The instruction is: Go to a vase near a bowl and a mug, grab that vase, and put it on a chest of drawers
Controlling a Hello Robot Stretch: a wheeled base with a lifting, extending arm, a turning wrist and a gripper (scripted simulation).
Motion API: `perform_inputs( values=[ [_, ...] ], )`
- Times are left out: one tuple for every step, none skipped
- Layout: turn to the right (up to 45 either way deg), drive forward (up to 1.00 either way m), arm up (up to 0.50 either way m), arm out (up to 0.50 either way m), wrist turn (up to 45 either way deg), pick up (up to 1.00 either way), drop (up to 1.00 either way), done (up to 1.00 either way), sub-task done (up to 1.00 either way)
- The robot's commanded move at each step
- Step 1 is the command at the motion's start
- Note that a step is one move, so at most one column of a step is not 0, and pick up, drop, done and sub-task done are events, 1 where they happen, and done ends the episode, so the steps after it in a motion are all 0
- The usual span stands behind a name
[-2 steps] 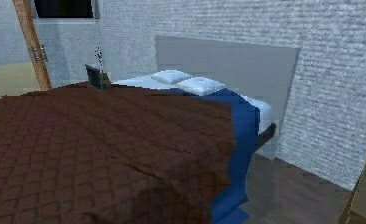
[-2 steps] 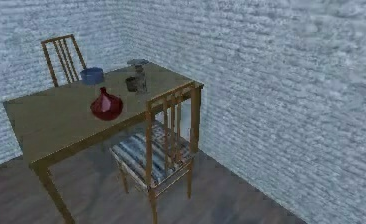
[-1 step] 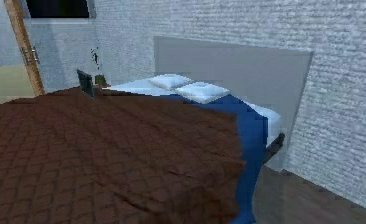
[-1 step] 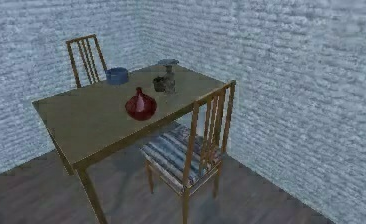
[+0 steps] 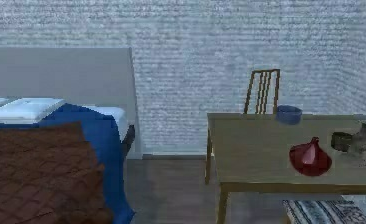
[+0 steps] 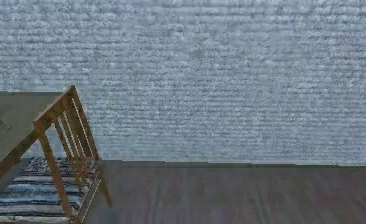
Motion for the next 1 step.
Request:
perform_inputs(
  values=[
    [45.0, 0.00, 0.00, 0.00, 0.0, 0.00, 0.00, 0.00, 0.00]
  ],
)
